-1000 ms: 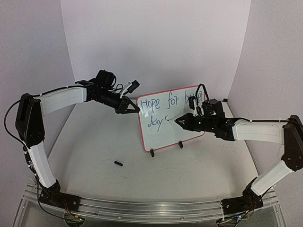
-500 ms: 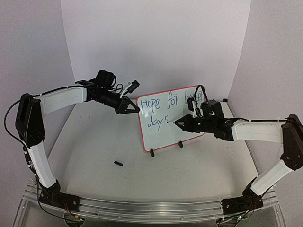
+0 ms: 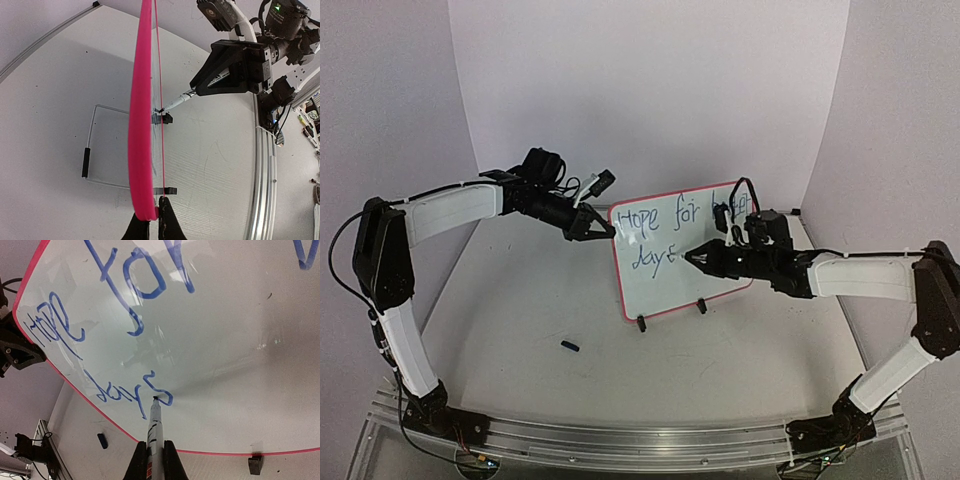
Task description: Write a sentence on the whiteboard
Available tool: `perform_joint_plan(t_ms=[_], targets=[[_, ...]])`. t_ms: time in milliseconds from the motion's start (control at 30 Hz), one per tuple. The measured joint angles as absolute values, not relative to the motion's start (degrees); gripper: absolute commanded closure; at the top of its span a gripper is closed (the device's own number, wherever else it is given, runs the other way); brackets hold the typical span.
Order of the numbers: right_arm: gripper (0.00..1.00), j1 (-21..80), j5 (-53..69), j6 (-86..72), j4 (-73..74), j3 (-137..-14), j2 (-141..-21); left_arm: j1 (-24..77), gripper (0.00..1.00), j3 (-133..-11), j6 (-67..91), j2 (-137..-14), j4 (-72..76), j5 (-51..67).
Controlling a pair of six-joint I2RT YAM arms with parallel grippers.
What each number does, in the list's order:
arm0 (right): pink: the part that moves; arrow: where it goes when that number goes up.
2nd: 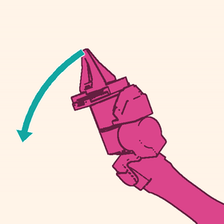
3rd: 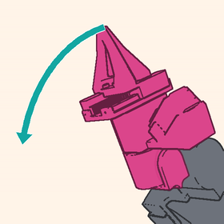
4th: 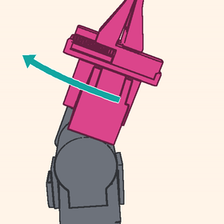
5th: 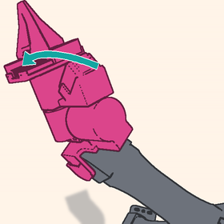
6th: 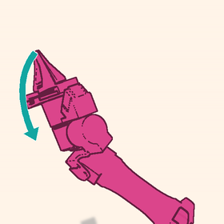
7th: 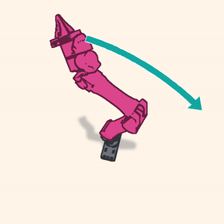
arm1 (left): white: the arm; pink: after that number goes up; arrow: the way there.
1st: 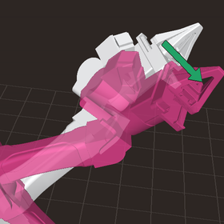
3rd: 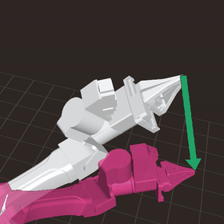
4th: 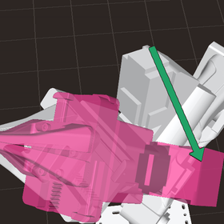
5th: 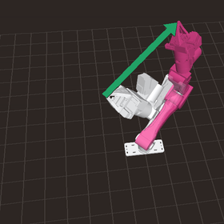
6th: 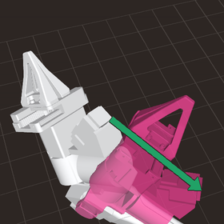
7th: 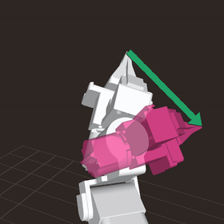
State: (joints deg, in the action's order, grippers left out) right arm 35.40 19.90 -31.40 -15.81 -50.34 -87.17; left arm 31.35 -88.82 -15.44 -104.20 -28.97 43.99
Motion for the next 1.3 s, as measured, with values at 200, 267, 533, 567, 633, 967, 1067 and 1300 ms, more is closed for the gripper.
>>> perform_joint_plan(t_ms=[200, 267, 533, 567, 633, 967, 1067, 1300], targets=[[1.0, 35.29, 20.6, -32.53, -18.93, -48.55, -84.03, 31.46, 1.0, -88.83, -15.5, -104.2, -28.93, 44.01], [1.0, 35.1, 20.45, -32.62, -19.63, -47.49, -82.59, 31.46, 1.0, -88.84, -15.53, -104.2, -28.93, 44.01], [1.0, 34.11, 17.9, -32.43, -18.19, -45.28, -81.54, 31.46, 1.0, -88.84, -15.59, -104.2, -28.93, 44.01], [1.0, 34.05, 17.48, -32.38, -17.91, -45.17, -81.54, 31.46, 1.0, -88.84, -15.59, -104.2, -28.93, 44.01], [1.0, 34.04, 17.1, -32.26, -17.72, -45.17, -81.62, 31.46, 1.0, -88.84, -15.59, -104.2, -28.95, 44.01], [1.0, 34.04, 16.93, -31.41, -16.97, -45.25, -84.3, 31.46, 1.0, -88.84, -15.59, -104.2, -28.95, 44.01], [1.0, 34.04, 16.81, -31.29, -16.8, -45.32, -84.56, 31.46, 1.0, -88.84, -15.59, -104.2, -28.95, 44.01], [1.0, 34.04, 16.14, -31.29, -16.63, -45.56, -84.69, 31.46, 1.0, -88.84, -15.59, -104.2, -28.95, 43.99]])
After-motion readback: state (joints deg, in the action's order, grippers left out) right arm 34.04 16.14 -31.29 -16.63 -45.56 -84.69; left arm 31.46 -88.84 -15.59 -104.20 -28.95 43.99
